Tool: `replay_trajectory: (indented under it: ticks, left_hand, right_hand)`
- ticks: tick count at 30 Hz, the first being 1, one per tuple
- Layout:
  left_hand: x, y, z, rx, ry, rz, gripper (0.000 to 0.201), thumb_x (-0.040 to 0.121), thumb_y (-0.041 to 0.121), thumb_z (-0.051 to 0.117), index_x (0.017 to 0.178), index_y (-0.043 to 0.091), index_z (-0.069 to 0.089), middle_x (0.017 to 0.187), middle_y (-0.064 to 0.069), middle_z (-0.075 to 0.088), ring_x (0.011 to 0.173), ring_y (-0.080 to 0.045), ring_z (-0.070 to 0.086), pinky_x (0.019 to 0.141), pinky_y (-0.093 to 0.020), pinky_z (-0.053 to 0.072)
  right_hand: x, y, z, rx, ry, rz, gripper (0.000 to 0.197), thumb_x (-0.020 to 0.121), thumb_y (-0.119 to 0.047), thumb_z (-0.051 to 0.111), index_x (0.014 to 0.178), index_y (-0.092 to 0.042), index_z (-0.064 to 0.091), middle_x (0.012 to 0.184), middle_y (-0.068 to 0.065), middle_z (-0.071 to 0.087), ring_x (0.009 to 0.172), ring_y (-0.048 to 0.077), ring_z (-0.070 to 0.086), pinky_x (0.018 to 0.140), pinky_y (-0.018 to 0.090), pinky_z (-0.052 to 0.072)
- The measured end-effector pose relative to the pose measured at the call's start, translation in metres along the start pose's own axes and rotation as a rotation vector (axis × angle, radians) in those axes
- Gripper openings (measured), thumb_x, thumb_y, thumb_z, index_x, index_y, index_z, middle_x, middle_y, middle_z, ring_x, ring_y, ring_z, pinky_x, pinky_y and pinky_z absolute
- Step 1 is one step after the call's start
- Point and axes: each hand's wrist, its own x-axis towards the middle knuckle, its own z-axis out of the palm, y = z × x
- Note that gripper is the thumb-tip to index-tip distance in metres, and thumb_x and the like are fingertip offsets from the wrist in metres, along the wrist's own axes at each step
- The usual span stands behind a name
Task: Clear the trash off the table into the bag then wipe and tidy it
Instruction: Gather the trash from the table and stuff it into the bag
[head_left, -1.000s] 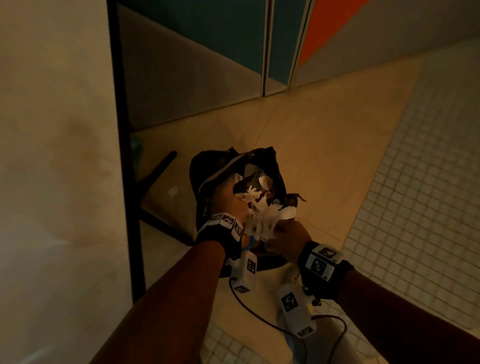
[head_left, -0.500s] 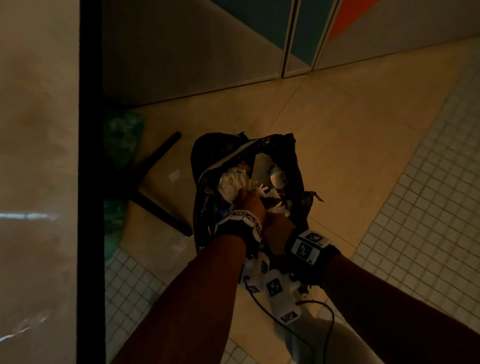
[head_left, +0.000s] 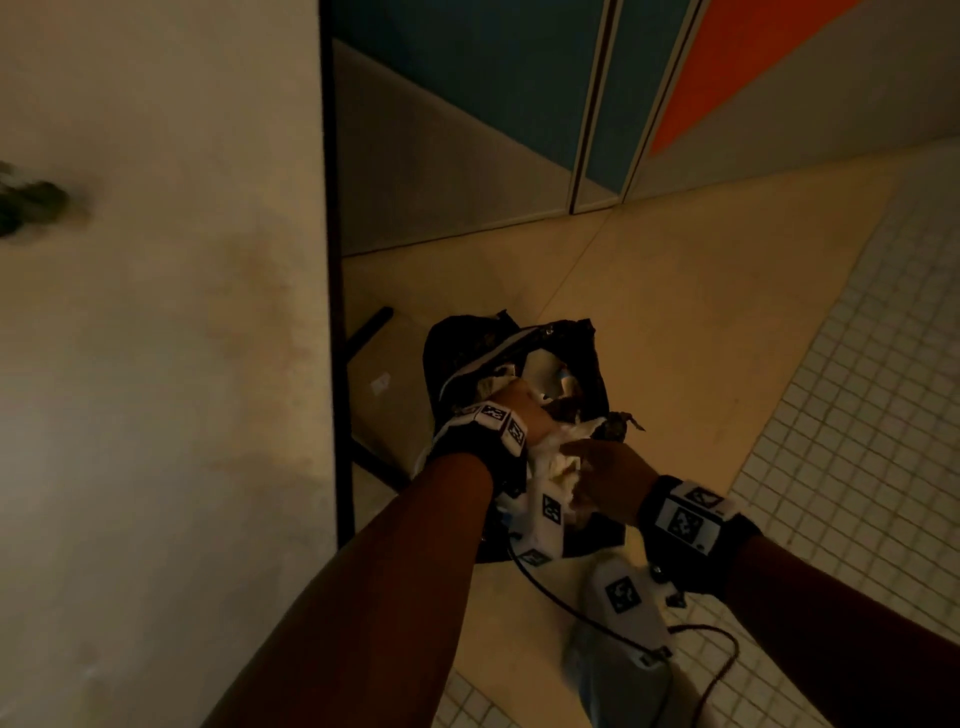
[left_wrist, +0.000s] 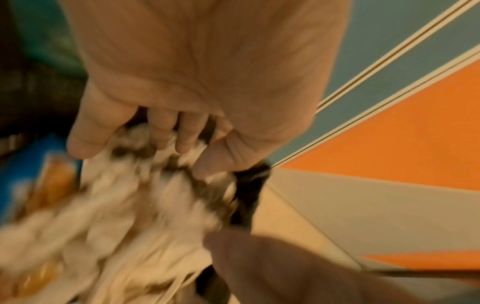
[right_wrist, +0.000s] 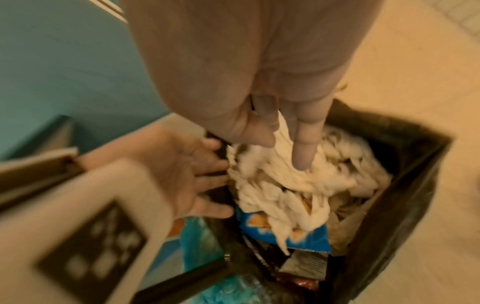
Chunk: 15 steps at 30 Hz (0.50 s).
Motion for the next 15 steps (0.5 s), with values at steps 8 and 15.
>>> replay_trajectory:
  ticks: [8, 15]
  left_hand:
    - [-0.077, 0.010, -0.055, 0.057, 0.169, 0.145, 0.051, 0.088, 0.030, 0.052, 0.137, 0.016, 0.042, 0.139, -0.009, 0.045, 0.124, -0.031, 0.048, 0.100, -0.038, 0.043]
    - [-0.193, -0.015, -0.128, -0.029, 0.386, 0.449, 0.043, 0.085, 0.016, 0.059, 0.127, 0.018, 0.054, 0.130, -0.004, 0.057, 0.118, -0.021, 0.053, 0.101, -0.030, 0.043]
  right_hand:
    - [-0.091, -0.040, -0.024, 0.021, 0.058, -0.082, 0.031, 0.093, 0.009, 0.046, 0.113, -0.010, 0.062, 0.111, 0.013, 0.053, 0.080, 0.034, 0.054, 0.069, 0.041, 0.044]
    - [-0.173, -0.136, 0.000, 0.112, 0.123, -0.329, 0.012, 0.095, 0.005, 0.047, 0.091, -0.003, 0.056, 0.082, 0.003, 0.057, 0.071, 0.023, 0.054, 0.060, 0.023, 0.045]
